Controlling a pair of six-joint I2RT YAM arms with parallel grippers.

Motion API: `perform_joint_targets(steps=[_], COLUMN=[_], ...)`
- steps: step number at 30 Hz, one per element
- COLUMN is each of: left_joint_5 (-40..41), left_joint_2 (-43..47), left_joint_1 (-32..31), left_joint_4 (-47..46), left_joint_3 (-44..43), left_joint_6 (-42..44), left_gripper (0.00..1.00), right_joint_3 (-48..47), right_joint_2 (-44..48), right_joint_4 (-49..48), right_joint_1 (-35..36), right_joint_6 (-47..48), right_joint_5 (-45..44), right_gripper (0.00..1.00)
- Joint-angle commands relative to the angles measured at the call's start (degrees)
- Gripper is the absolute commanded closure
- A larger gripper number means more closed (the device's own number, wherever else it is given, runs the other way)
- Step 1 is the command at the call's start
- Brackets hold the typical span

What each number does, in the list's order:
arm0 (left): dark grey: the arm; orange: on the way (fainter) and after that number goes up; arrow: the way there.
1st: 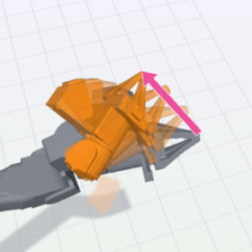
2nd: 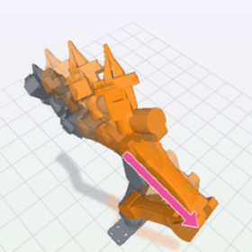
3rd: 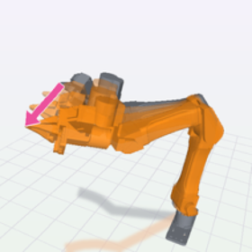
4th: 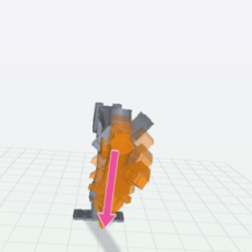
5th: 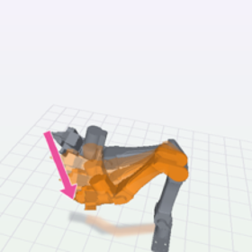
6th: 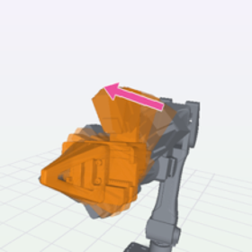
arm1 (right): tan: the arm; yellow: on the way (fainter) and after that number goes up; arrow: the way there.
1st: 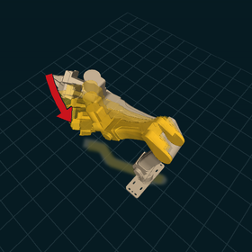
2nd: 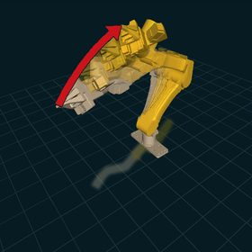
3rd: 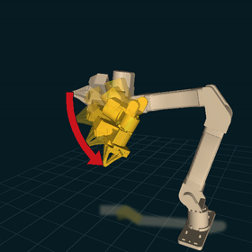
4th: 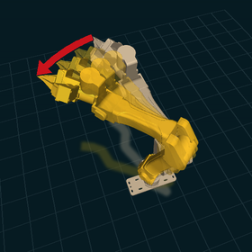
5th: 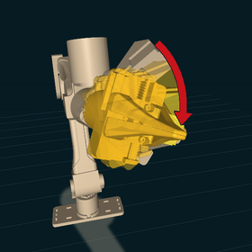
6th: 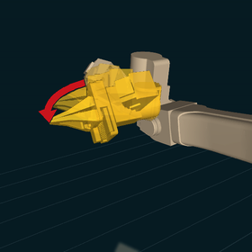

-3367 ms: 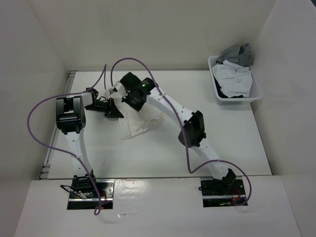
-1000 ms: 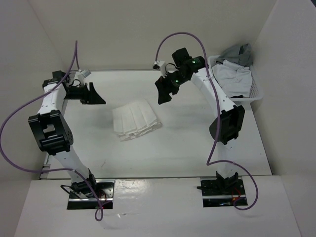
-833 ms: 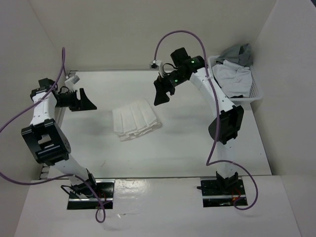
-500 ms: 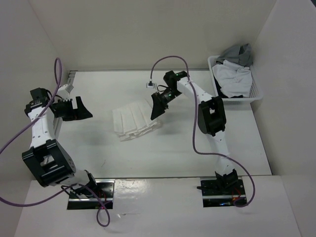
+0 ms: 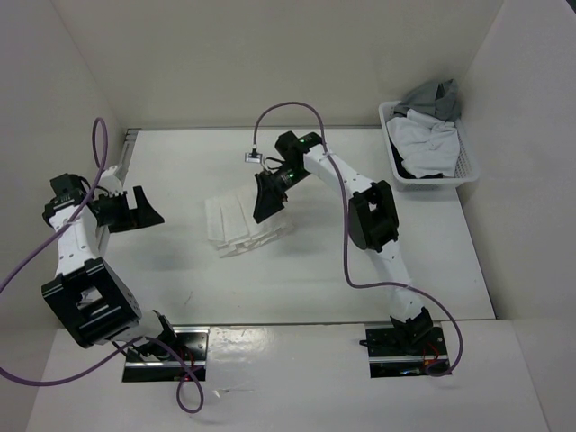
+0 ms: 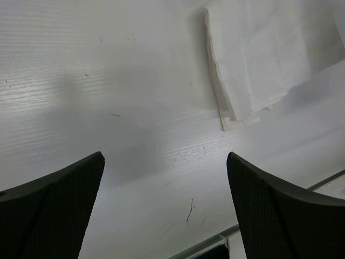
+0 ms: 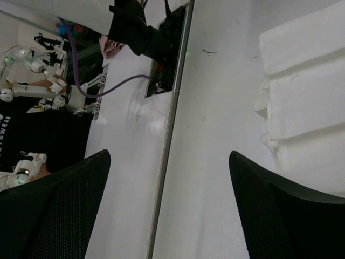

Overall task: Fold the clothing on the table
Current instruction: Fold the skirt

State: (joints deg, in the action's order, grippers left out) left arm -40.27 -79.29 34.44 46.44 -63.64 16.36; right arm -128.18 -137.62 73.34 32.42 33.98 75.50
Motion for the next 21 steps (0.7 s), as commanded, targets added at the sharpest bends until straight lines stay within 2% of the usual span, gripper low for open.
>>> perform_joint_targets(steps=[1, 8, 21], left_joint_5=[-1.6, -1.7, -2.8], left_joint_2=[0.2, 0.2, -0.9], left_joint_1=[0.5, 0.5, 0.5], left_joint_4=[-0.6, 0.0, 0.5], left_joint_3=[0.1, 0.6, 0.6], left_joint_6=[1.7, 2.3, 3.3], left_gripper=[0.0, 0.0, 0.0], right_joint_3=[-1.3, -3.6, -2.0], right_joint_2=[-3.3, -10.0, -19.5], right_joint_4=[1.1, 1.1, 1.1], right_joint_1=[-0.7, -3.2, -4.7], right_joint_6=[0.1, 1.8, 5.4], right_joint_5=[2.8, 1.1, -3.3], right_gripper=[0.06, 0.06, 0.06])
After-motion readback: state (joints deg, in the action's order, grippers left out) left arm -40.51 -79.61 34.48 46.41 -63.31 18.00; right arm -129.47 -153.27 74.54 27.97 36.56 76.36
